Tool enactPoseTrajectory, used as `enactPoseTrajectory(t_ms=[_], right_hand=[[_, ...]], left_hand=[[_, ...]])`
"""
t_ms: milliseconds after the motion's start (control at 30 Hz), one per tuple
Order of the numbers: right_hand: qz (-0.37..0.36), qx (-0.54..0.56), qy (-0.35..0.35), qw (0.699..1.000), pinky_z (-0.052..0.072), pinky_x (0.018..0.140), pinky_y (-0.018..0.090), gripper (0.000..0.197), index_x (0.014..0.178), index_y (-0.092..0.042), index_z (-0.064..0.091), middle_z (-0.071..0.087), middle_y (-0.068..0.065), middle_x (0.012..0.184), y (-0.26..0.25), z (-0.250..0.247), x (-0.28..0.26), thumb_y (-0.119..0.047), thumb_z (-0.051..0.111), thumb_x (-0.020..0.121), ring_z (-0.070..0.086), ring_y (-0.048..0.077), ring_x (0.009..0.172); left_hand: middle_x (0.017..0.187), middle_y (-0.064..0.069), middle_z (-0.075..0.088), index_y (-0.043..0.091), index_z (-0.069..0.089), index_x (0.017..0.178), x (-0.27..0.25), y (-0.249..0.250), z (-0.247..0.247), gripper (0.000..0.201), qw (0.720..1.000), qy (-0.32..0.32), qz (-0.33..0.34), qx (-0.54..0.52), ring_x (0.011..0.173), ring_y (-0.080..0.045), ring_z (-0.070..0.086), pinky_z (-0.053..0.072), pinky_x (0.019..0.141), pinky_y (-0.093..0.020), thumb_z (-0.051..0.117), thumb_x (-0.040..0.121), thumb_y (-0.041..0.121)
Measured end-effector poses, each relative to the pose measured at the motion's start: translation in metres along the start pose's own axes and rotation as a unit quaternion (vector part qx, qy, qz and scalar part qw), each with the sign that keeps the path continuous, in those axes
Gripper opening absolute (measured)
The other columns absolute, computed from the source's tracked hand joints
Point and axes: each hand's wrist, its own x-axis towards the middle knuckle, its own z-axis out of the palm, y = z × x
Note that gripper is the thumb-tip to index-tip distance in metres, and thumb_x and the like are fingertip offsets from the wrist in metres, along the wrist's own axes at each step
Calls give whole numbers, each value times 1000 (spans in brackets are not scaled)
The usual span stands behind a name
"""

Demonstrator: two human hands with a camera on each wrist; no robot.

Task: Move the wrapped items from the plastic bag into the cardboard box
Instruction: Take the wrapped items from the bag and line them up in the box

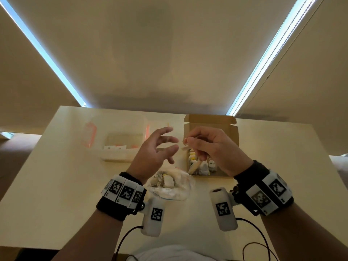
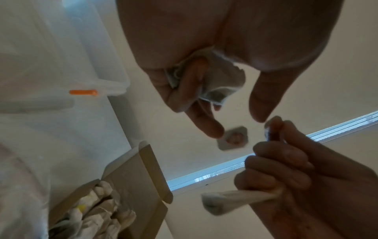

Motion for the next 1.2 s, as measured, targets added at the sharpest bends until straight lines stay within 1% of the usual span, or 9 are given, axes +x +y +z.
enactPoseTrajectory(t_ms=[133, 267, 400, 667, 767, 867, 967, 1067, 1200], right_hand=[[7, -5, -18, 1000, 45, 56, 22, 13, 98, -7, 68, 56, -4, 61, 0, 1, 0, -15, 58, 98, 49, 10, 55], [14, 26, -16, 999, 45, 55, 22, 13, 100, -6, 67, 57, -2, 62, 1, -2, -2, -14, 57, 98, 51, 10, 54], [33, 69, -53, 996, 48, 56, 24, 14, 103, -7, 63, 61, -2, 67, 7, -7, -8, -17, 61, 94, 54, 13, 56], [102, -11, -129, 986, 56, 84, 33, 14, 99, -21, 70, 72, -5, 92, 39, -12, -23, -10, 68, 90, 69, 16, 90], [69, 23, -126, 989, 55, 82, 38, 17, 99, -18, 70, 73, 1, 87, 41, -15, -28, -4, 65, 90, 70, 18, 83], [-13, 142, -89, 986, 55, 72, 35, 13, 93, -10, 74, 70, 11, 81, 32, -12, -29, -2, 64, 89, 66, 25, 74], [-66, 244, 5, 967, 56, 73, 36, 13, 94, -11, 76, 70, 14, 84, 25, -7, -21, -8, 64, 88, 67, 26, 76], [-69, 248, 100, 961, 51, 67, 32, 20, 97, -18, 77, 69, 12, 86, 28, -1, -11, -30, 75, 81, 60, 31, 77], [-41, 279, 163, 945, 49, 59, 25, 20, 101, -17, 77, 66, 12, 92, 34, 6, -5, -19, 67, 84, 49, 33, 82]], left_hand=[[97, -3, 73, 17, 65, 118, 0, 7, 10, 38, 995, -38, 84, 40, 64, -20, 62, 54, 62, -25, 72, 82, 26], [76, -1, 74, 18, 73, 89, 2, 12, 11, 11, 990, -39, 119, 70, 64, -19, 65, 55, 62, -26, 71, 82, 26], [73, -4, 71, 13, 74, 86, 5, 15, 4, 7, 986, -38, 135, 91, 61, -17, 62, 55, 62, -27, 73, 83, 19], [67, -7, 65, 0, 70, 86, 13, 19, -13, 4, 990, 12, 120, 72, 55, -12, 56, 45, 53, -16, 69, 88, 4], [66, -8, 63, 0, 70, 87, 16, 15, -16, 4, 994, 38, 91, 42, 53, -10, 55, 41, 48, -12, 67, 89, 3], [67, -8, 63, 2, 69, 87, 14, 2, -12, 4, 998, 36, 50, 31, 54, -11, 55, 40, 48, -11, 67, 89, 4], [71, -13, 64, -3, 66, 90, 4, -10, 3, 7, 1000, -2, 13, 22, 54, -11, 56, 41, 48, -11, 65, 91, 4], [71, -15, 63, -8, 63, 91, -9, -14, 24, 13, 999, -31, -12, -12, 50, -9, 54, 39, 46, -11, 59, 94, 3], [73, -15, 64, -2, 65, 93, -19, -17, 36, 9, 995, -43, -53, -70, 44, -12, 39, 29, 38, -17, 58, 95, 4]])
